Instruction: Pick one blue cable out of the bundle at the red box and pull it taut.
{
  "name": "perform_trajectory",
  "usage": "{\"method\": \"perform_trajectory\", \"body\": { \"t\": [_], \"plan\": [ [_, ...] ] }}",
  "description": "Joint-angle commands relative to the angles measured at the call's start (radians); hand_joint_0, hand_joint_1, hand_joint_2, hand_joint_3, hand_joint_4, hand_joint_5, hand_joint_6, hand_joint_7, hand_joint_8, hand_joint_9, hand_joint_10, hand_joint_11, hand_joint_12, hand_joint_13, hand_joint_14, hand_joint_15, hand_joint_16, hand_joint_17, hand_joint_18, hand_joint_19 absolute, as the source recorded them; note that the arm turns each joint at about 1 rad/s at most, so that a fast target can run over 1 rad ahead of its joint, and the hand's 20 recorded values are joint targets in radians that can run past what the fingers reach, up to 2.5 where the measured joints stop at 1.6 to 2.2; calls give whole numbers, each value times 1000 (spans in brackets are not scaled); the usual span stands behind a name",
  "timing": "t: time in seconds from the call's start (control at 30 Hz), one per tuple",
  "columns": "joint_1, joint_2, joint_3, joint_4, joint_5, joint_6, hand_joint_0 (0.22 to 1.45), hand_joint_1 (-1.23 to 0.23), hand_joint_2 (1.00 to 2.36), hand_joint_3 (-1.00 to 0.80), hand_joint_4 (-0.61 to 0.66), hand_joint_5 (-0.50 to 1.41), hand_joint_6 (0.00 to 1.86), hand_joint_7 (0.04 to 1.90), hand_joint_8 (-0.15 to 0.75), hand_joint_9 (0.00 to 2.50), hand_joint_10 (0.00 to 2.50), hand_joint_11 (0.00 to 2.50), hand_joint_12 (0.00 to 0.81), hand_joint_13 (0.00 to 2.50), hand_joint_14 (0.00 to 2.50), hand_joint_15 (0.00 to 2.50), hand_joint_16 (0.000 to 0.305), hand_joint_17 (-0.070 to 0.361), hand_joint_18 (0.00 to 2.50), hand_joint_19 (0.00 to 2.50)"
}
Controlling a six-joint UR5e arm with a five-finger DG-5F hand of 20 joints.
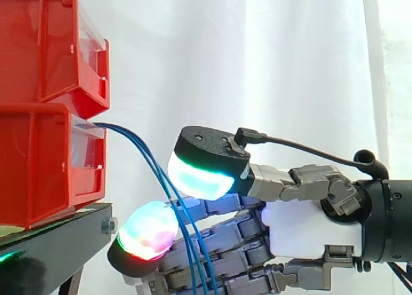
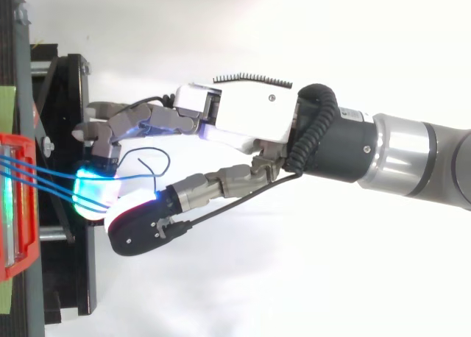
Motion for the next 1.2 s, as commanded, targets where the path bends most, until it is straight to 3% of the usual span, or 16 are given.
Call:
{"method": "perform_trajectory", "body": {
  "t": [0.0, 0.47, 0.93, 1.17],
  "plan": [
    [-7, 1, 1, 0, -10, 0, 565, -651, 1006, -397, 215, -148, 692, 930, 267, 298, 0, 52, 343, 88, 3, 87, 59, 133, 0, 24],
    [-23, 0, 1, -3, -38, 0, 599, -652, 1010, -322, 202, -164, 762, 871, 263, 302, 0, 62, 338, 92, 2, 84, 58, 131, 0, 29],
    [-33, 0, -1, -8, -41, 0, 597, -659, 1010, -317, 190, -177, 831, 845, 265, 317, 3, 78, 338, 107, 3, 87, 58, 131, 0, 32],
    [-40, 1, 1, -11, -64, 3, 594, -668, 1013, -174, 188, -188, 896, 859, 271, 322, 2, 99, 341, 113, 3, 90, 59, 133, 0, 34]
  ]
}}
